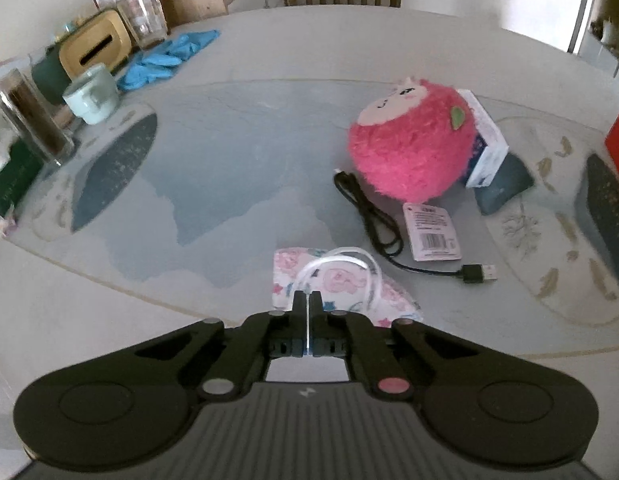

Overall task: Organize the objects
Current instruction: 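Grasp the white printed pouch by its handles with the left gripper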

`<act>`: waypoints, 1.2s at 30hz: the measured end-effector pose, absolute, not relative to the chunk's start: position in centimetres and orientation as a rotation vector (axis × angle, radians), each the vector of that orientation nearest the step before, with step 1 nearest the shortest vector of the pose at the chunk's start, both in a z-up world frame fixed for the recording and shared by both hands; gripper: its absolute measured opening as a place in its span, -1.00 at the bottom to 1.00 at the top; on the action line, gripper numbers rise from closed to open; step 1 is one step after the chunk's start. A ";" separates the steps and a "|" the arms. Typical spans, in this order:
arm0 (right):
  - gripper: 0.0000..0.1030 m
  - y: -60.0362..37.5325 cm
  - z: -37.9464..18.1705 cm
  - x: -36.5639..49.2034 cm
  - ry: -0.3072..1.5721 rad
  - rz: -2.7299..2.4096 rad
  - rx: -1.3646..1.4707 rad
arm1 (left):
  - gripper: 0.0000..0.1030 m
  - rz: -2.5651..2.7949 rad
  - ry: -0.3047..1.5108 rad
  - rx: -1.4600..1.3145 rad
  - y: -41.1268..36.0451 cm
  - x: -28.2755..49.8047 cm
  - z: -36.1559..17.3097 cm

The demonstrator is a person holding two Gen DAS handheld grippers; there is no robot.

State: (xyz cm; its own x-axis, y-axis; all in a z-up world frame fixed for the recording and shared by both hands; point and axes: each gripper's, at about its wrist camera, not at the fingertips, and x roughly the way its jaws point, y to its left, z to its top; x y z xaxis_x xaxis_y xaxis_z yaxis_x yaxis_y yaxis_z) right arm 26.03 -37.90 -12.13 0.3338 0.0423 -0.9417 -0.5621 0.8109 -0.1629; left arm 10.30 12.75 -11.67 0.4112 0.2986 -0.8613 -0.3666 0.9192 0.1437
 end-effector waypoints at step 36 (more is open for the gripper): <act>-0.77 -37.7 -12.2 25.8 1.185 0.418 -0.531 | 0.16 0.349 1.059 -0.088 11.2 12.2 -14.2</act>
